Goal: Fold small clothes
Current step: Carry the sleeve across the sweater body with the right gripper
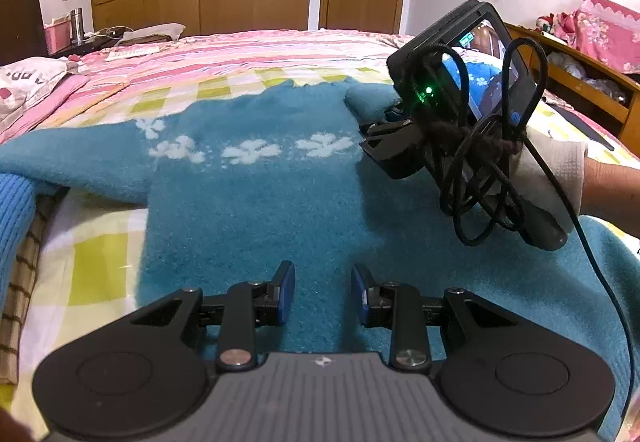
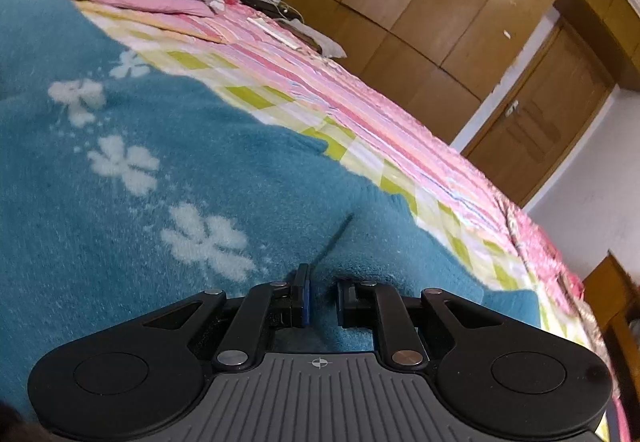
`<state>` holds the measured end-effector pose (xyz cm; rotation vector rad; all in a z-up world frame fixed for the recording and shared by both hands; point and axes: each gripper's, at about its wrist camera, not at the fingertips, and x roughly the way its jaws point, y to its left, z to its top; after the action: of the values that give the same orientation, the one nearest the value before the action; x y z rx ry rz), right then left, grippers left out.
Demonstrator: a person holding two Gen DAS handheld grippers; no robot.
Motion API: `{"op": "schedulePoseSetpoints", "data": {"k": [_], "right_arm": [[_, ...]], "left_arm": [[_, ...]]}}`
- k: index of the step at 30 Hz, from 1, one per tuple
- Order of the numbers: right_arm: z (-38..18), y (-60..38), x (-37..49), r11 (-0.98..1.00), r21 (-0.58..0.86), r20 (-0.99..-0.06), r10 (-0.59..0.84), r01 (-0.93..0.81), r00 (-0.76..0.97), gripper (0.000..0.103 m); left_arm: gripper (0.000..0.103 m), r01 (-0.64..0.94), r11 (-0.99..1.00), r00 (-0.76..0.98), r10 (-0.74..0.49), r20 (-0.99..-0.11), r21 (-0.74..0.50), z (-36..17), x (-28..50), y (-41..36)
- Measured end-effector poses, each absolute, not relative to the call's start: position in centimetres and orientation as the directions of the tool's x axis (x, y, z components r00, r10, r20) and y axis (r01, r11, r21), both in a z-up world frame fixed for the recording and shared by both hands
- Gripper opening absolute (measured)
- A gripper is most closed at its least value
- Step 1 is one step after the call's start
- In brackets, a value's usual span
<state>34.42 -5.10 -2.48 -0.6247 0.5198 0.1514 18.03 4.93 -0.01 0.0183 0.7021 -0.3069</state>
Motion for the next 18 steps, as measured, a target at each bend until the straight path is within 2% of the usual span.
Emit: {"op": "schedulePoseSetpoints", "data": {"k": [9,18], "right_arm": [[-1.7,-5.1,34.6,0.824,-0.494,-0.521,-0.026,-0.277,0.853,0.017],[-1.6,-3.7,34.6,0.783,-0.545,-0.511,-0.027,-0.299,0.859,0.018]], "left_arm": [[0.037,0.28,0.953,0.697,-0.287,-0.657,-0.119,-0.3,18.4,5.5],[0.037,0.283,0.95,0.687,-0.298,-0.663,-0.134,-0.4,18.3,5.7]]}}
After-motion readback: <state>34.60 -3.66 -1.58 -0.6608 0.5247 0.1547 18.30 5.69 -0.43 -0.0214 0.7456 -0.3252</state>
